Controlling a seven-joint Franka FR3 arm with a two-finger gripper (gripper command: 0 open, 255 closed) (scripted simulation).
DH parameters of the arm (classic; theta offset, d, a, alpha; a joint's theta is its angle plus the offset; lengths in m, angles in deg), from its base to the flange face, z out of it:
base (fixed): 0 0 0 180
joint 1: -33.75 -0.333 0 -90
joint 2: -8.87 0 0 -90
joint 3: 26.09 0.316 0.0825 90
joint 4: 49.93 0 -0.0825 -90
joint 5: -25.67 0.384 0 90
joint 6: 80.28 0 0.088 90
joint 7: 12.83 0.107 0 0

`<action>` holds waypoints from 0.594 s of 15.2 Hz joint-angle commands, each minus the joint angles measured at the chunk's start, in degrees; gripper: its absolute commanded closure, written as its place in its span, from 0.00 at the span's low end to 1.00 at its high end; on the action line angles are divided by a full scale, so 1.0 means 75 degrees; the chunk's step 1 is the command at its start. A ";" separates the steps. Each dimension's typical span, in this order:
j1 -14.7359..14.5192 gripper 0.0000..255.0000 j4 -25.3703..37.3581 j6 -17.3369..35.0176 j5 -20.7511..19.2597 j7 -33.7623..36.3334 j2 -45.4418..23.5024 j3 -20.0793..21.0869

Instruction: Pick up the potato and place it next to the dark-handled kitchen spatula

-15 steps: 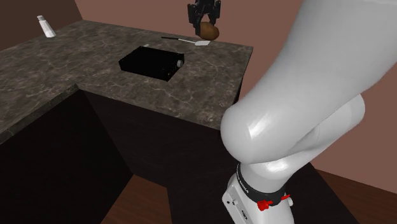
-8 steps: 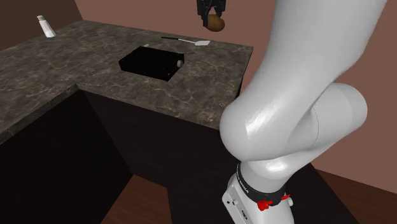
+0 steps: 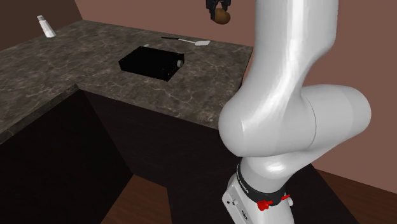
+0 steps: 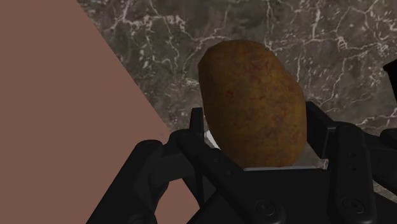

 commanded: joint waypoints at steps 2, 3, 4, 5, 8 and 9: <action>0.0320 1.00 0.2436 -0.0994 0.0130 -0.0148 -0.1441 0.0017; 0.0310 1.00 0.2251 -0.0857 0.0123 -0.0148 -0.1394 0.0021; 0.0299 1.00 0.2079 -0.0725 0.0119 -0.0150 -0.1355 0.0021; 0.0288 1.00 0.1919 -0.0598 0.0117 -0.0152 -0.1322 0.0020; 0.0263 1.00 0.1491 -0.0241 0.0112 -0.0156 -0.1253 0.0022; 0.0257 1.00 0.1364 -0.0128 0.0110 -0.0157 -0.1238 0.0024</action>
